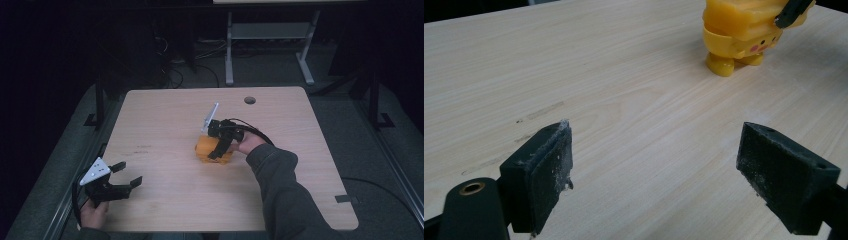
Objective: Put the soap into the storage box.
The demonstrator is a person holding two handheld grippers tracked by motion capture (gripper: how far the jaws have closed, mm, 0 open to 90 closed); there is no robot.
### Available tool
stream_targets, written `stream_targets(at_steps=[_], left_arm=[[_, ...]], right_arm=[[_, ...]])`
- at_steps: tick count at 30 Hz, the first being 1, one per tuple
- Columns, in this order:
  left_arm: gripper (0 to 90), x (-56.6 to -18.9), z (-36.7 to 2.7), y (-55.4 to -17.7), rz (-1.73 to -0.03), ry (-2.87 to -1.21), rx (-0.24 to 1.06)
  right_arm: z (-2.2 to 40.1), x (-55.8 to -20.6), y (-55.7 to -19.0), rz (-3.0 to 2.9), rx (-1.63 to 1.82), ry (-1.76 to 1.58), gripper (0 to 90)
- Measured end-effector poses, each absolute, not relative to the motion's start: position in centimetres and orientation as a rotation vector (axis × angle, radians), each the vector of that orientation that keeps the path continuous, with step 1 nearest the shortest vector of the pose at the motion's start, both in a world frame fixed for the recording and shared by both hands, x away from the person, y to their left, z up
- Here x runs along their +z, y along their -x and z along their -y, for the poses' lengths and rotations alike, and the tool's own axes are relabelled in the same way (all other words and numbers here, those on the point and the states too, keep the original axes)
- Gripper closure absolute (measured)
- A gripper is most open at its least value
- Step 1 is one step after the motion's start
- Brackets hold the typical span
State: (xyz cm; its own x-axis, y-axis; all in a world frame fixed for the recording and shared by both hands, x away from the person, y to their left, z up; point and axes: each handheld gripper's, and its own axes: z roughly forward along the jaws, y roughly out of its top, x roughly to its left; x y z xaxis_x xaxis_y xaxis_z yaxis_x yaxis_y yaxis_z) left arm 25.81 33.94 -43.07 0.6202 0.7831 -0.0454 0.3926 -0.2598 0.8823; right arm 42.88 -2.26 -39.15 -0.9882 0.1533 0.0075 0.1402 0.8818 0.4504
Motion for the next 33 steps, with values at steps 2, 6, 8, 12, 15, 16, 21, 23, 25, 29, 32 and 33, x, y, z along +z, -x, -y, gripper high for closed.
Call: stream_targets(at_steps=[2,6,8,12,15,16,21,23,25,29,32,33], left_arm=[[14.3,-43.07,-33.96,-25.80,-0.939,-1.875,0.507],[14.3,-43.07,-33.94,-25.80,-0.939,-1.874,0.507],[14.3,-43.06,-33.92,-25.78,-0.938,-1.876,0.506],[14.3,-43.06,-33.95,-25.78,-0.937,-1.875,0.507],[14.3,-43.05,-33.96,-25.80,-0.939,-1.874,0.508],[14.3,-43.05,-33.96,-25.80,-0.938,-1.873,0.507],[14.3,-43.06,-33.93,-25.81,-0.939,-1.873,0.507],[14.3,-43.07,-33.93,-25.80,-0.938,-1.873,0.507],[14.3,-43.06,-33.92,-25.79,-0.938,-1.873,0.507],[14.3,-43.06,-33.89,-25.80,-0.936,-1.873,0.506],[14.3,-43.06,-33.88,-25.80,-0.937,-1.872,0.506],[14.3,-43.06,-33.88,-25.80,-0.937,-1.872,0.506]], right_arm=[[2.26,-39.16,-42.90,-3.022,0.719,-0.247,19.9],[2.25,-39.17,-42.88,-3.027,0.712,-0.262,19.7],[2.23,-39.17,-42.86,-3.026,0.710,-0.261,19.7],[2.24,-39.15,-42.83,-3.023,0.710,-0.265,19.6],[2.24,-39.13,-42.82,-3.022,0.709,-0.266,19.6],[2.25,-39.12,-42.83,-3.022,0.709,-0.267,19.6],[2.29,-39.06,-42.81,-3.022,0.714,-0.276,19.2],[2.31,-39.03,-42.79,-3.022,0.717,-0.283,18.9],[2.34,-38.98,-42.72,-3.019,0.713,-0.285,18.6],[2.46,-38.81,-42.66,-3.013,0.727,-0.293,17.8],[2.62,-38.64,-42.62,-3.012,0.736,-0.299,17.6],[2.69,-38.59,-42.63,-3.007,0.739,-0.296,17.6]])
